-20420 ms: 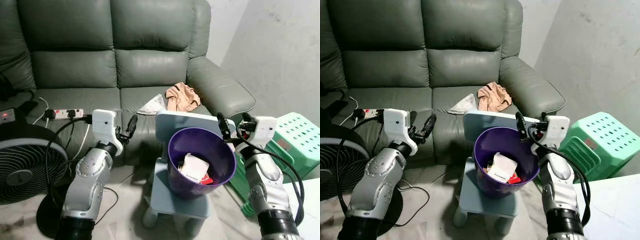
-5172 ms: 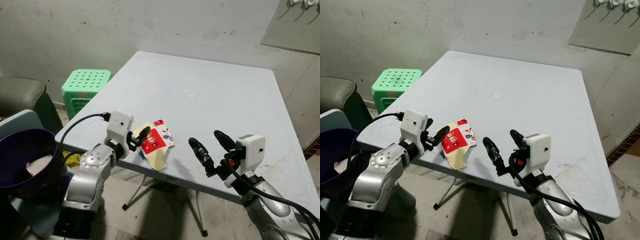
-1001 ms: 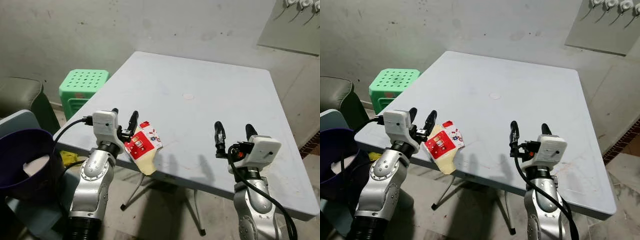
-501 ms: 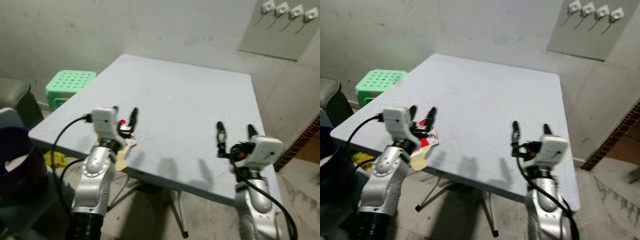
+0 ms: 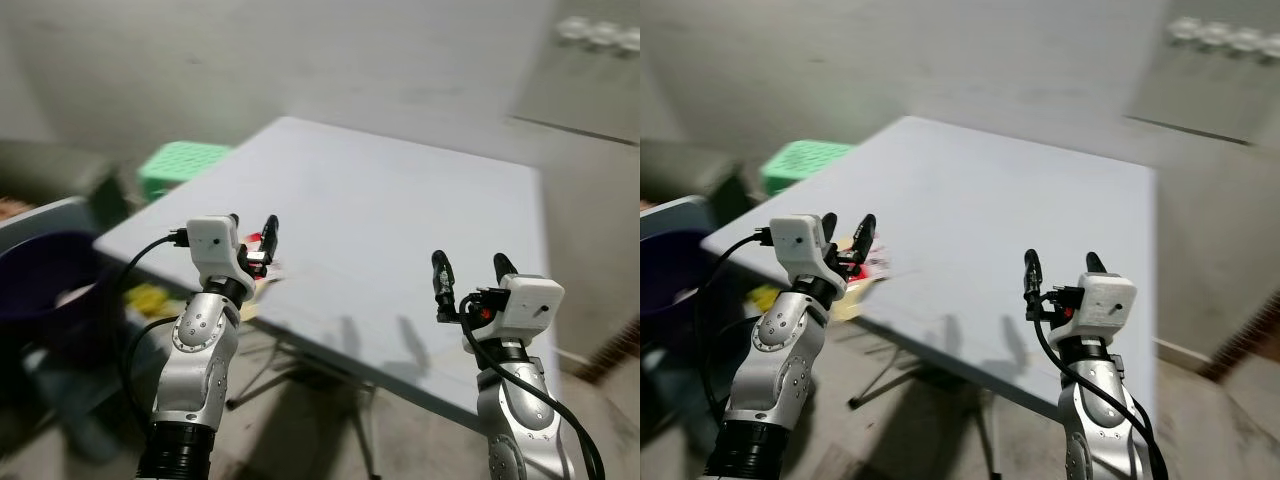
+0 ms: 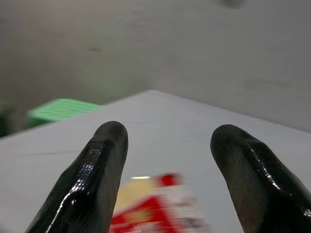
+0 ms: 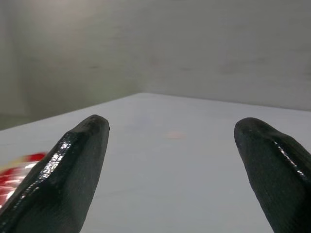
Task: Picking trash to rubbish bin
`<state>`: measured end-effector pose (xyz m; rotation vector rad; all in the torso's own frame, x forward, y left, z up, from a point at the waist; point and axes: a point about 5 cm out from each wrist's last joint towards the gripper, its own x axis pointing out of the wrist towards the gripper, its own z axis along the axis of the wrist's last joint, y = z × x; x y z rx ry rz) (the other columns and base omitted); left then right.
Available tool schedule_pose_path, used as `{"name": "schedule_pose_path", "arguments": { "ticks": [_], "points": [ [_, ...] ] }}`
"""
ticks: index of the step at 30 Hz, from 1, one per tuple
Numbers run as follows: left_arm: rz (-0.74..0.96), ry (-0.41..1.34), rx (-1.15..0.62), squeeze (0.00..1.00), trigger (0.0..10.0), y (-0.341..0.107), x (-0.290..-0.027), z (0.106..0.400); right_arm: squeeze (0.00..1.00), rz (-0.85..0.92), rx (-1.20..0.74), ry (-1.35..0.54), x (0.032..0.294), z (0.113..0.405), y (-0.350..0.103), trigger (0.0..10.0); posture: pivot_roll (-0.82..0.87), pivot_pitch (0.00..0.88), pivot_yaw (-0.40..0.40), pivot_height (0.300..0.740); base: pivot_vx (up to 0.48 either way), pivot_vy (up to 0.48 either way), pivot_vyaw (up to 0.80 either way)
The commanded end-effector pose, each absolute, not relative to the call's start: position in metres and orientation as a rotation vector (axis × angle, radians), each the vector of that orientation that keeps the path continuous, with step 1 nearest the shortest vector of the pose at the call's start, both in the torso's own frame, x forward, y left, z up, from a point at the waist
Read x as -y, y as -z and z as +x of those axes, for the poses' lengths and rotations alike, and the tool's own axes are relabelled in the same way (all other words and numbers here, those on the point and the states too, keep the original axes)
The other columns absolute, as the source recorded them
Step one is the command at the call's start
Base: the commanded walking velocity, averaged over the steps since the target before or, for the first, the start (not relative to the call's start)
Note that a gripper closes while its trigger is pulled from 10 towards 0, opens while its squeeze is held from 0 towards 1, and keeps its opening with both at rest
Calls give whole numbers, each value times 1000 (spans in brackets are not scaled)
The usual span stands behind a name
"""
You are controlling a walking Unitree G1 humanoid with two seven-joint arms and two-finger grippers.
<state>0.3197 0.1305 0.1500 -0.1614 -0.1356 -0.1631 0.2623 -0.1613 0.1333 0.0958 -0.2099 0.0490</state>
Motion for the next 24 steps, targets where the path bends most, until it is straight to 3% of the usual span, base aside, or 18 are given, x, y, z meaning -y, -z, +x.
{"name": "schedule_pose_path", "arguments": {
  "ticks": [1, 11, 18, 24],
  "points": [
    [-159, 162, 114, 0, 10000, -147, -128, 320, 0, 84, 204, -54, 164, 263, -134, 10000, -84, 0, -36, 740, 0, 0, 800],
    [-163, 166, 92, 0, 10000, -144, -127, 321, 0, 82, 193, -76, 161, 263, -133, 10000, -84, 0, -37, 740, 0, 0, 800],
    [-168, 160, 71, 0, 10000, -141, -126, 321, 0, 83, 187, -85, 160, 263, -132, 10000, -83, 0, -37, 740, 0, 424, 800],
    [-140, 148, 43, 0, 10000, -138, -123, 322, 0, 125, 176, -72, 161, 263, -129, 10000, -86, 0, -34, 740, 0, 0, 667]
  ]
}}
